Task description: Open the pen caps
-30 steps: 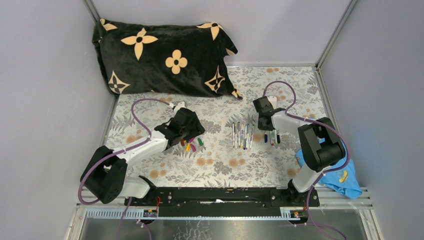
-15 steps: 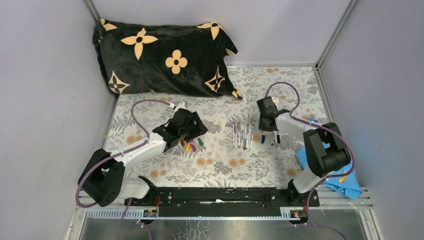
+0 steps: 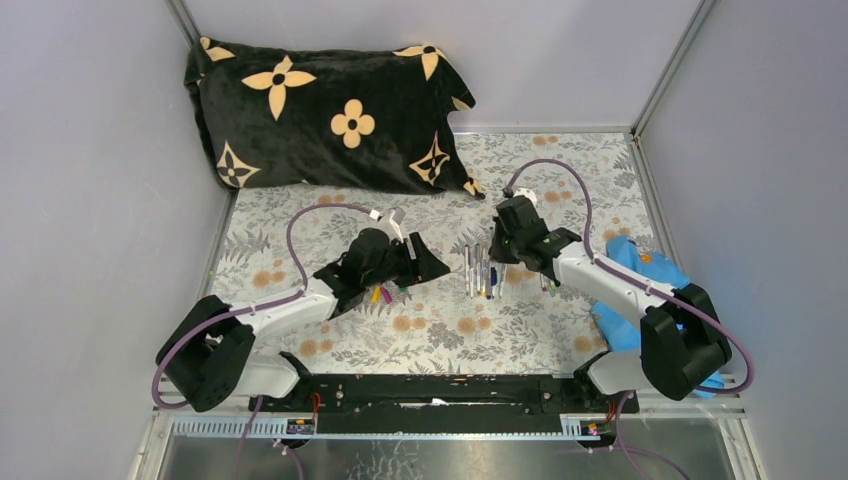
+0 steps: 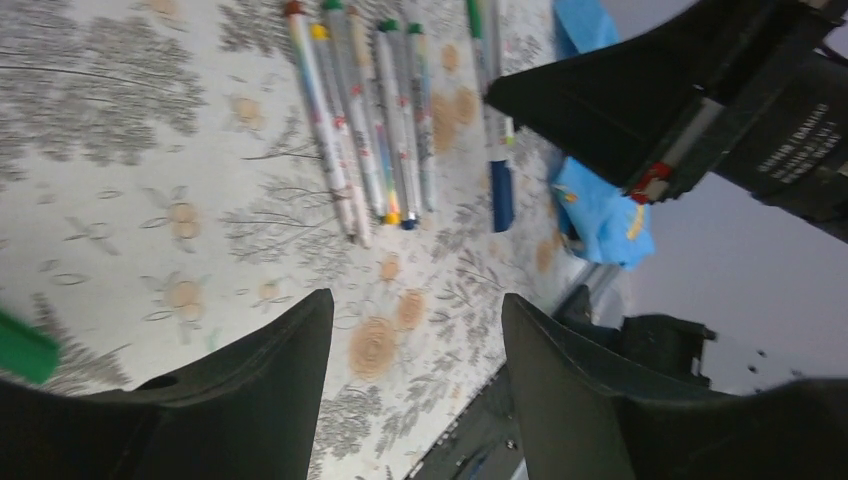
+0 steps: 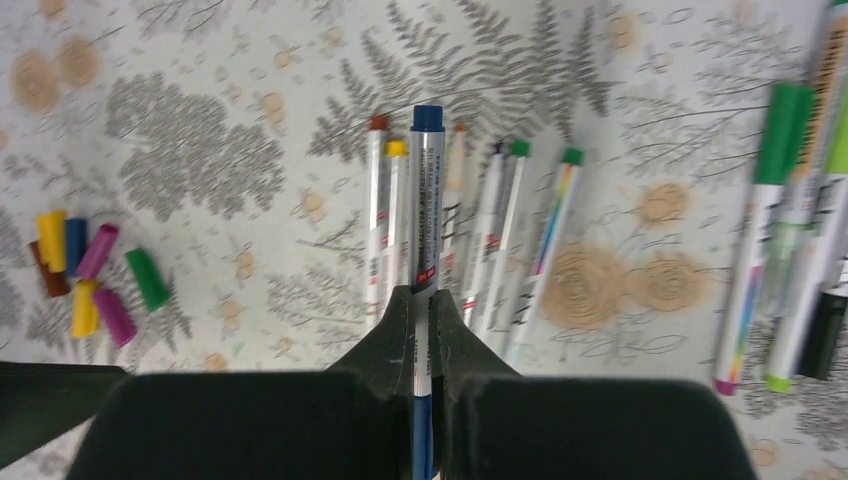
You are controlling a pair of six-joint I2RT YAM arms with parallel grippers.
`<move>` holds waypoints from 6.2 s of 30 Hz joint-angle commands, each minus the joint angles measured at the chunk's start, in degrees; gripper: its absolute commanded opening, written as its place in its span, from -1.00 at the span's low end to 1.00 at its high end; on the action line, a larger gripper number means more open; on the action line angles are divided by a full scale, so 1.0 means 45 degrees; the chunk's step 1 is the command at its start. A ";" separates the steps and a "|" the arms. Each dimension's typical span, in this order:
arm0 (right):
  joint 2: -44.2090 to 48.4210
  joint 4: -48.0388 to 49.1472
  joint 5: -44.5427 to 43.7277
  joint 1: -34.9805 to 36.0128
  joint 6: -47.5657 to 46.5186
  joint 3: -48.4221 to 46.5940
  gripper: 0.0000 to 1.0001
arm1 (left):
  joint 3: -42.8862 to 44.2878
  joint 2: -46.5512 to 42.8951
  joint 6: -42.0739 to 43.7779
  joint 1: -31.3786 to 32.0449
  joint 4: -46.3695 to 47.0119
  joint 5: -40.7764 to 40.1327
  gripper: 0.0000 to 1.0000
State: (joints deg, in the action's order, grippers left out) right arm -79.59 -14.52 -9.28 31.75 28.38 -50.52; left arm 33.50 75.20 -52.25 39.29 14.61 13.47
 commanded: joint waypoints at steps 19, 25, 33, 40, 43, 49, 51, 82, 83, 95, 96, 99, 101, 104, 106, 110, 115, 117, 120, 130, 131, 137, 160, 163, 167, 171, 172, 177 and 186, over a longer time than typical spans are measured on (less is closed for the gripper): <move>0.0964 0.1730 0.0461 0.2640 0.2946 -0.0407 -1.00 | -0.0744 0.1431 -0.1414 0.1666 0.5087 0.1398 0.32; 0.1215 0.1986 0.0546 0.2890 0.3296 -0.0263 -1.00 | -0.0827 0.1470 -0.1474 0.1706 0.5036 0.1079 0.27; 0.1426 0.2075 0.0508 0.3084 0.3511 -0.0042 -1.00 | -0.0864 0.1400 -0.1525 0.1719 0.5084 0.0860 -0.04; 0.1593 0.2401 0.0427 0.3135 0.3793 0.0398 -1.00 | -0.0929 0.1175 -0.1440 0.1718 0.5040 0.0854 -0.42; 0.1641 0.2429 0.0374 0.3140 0.3874 0.0516 -1.00 | -0.1009 0.1025 -0.1441 0.1704 0.5064 0.0838 -0.61; 0.1919 0.2798 0.0331 0.3158 0.4055 0.1136 -1.00 | -0.1108 0.0899 -0.1330 0.1714 0.5142 0.1067 -1.00; 0.1971 0.2997 0.0388 0.3169 0.4110 0.1347 -0.91 | -0.1115 0.0958 -0.1365 0.1718 0.5262 0.1298 -1.00; 0.0890 0.3095 -0.2838 0.3170 0.2058 -0.1462 -1.00 | -0.3543 0.1043 -0.3740 0.4183 0.5016 -0.1029 -1.00; 0.0873 0.3555 -0.2945 0.3144 0.1997 -0.1467 -1.00 | -0.3528 0.0970 -0.3741 0.4270 0.4905 -0.1081 -1.00; 0.0447 0.6302 -0.3888 0.3140 0.1478 -0.0391 -1.00 | -0.3487 -0.0050 -0.4200 0.5410 0.4508 -0.1636 -1.00; 0.0417 0.6529 -0.3921 0.3140 0.1441 -0.0301 -1.00 | -0.3458 -0.0224 -0.4150 0.5585 0.4309 -0.1738 -1.00; 0.0215 0.6652 -0.3888 0.3107 0.1345 -0.0443 -1.00 | -0.3499 -0.0659 -0.3985 0.5914 0.3614 -0.2235 -1.00; 0.0092 0.6293 -0.3967 0.3113 0.1283 -0.0667 -1.00 | -0.3563 -0.1071 -0.4013 0.5937 0.2894 -0.2787 -1.00; 0.0099 0.5109 -0.4401 0.3101 0.1145 -0.0975 -1.00 | -0.2795 -0.1848 -0.3761 0.5917 -0.0216 -0.4964 -1.00; 0.0155 0.4254 -0.4597 0.3083 0.0960 -0.1095 -1.00 | -0.2035 -0.2024 -0.3549 0.5769 -0.2275 -0.6445 -1.00; 0.0209 0.2461 -0.4865 0.3043 0.0697 -0.1091 -1.00 | -0.0485 -0.1335 -0.3466 0.4642 -0.5492 -0.8216 -1.00; 0.0235 0.1129 -0.4885 0.3023 0.0735 -0.0735 -1.00 | 0.0541 0.0201 -0.3113 0.3140 -0.7087 -0.8638 -1.00; 0.0279 0.1002 -0.4891 0.3000 0.0757 -0.0528 -1.00 | 0.0681 0.0672 -0.3012 0.2625 -0.7226 -0.8644 -0.96; 0.0313 0.0865 -0.4849 0.2975 0.0735 -0.0289 -1.00 | 0.0728 0.0978 -0.2854 0.1820 -0.7260 -0.8554 -0.88; 0.0413 0.1043 -0.4530 0.2730 0.0715 0.0185 -1.00 | 0.0645 0.0955 -0.2328 0.0800 -0.6758 -0.8086 -0.38; 0.0394 0.1084 -0.4507 0.2728 0.0738 0.0223 -1.00 | 0.0665 0.0978 -0.2280 0.0786 -0.6733 -0.8042 -0.30; 0.0194 0.1078 -0.4439 0.2675 0.0863 0.0343 -1.00 | 0.0719 0.0986 -0.2226 0.0772 -0.6641 -0.7918 -0.17; -0.1711 0.1098 -0.4082 0.2535 0.1098 0.0542 -0.72 | 0.1355 -0.1358 -0.1925 0.0765 -0.6301 -0.7036 0.03; -0.1922 0.1099 -0.3999 0.2544 0.1096 0.0435 -0.60 | 0.1403 -0.1472 -0.1935 0.0766 -0.6309 -0.6929 0.03; -0.1948 0.1091 -0.4024 0.2541 0.1082 0.0350 -0.47 | 0.1449 -0.1515 -0.1886 0.0770 -0.6305 -0.6873 0.04; -0.1746 0.0974 -0.4122 0.2548 0.1005 0.0192 -0.42 | 0.1415 -0.1525 -0.1888 0.0770 -0.6194 -0.6818 0.05; -0.1688 0.0905 -0.4158 0.2537 0.0962 0.0124 -0.41 | 0.1405 -0.1517 -0.1895 0.0775 -0.6162 -0.6795 0.05; -0.1113 0.0196 -0.4827 0.2545 0.0867 -0.0214 -0.39 | 0.1422 -0.1568 -0.1838 0.0767 -0.6093 -0.6728 0.05; -0.0301 -0.1625 -0.5845 0.1238 0.0650 -0.0262 -0.35 | 0.1263 -0.1885 -0.1521 0.0768 -0.5517 -0.6233 0.05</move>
State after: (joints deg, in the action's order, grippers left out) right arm -82.48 -17.21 -32.01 40.86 32.23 -50.13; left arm 38.52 68.23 -60.80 43.05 -14.59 -15.90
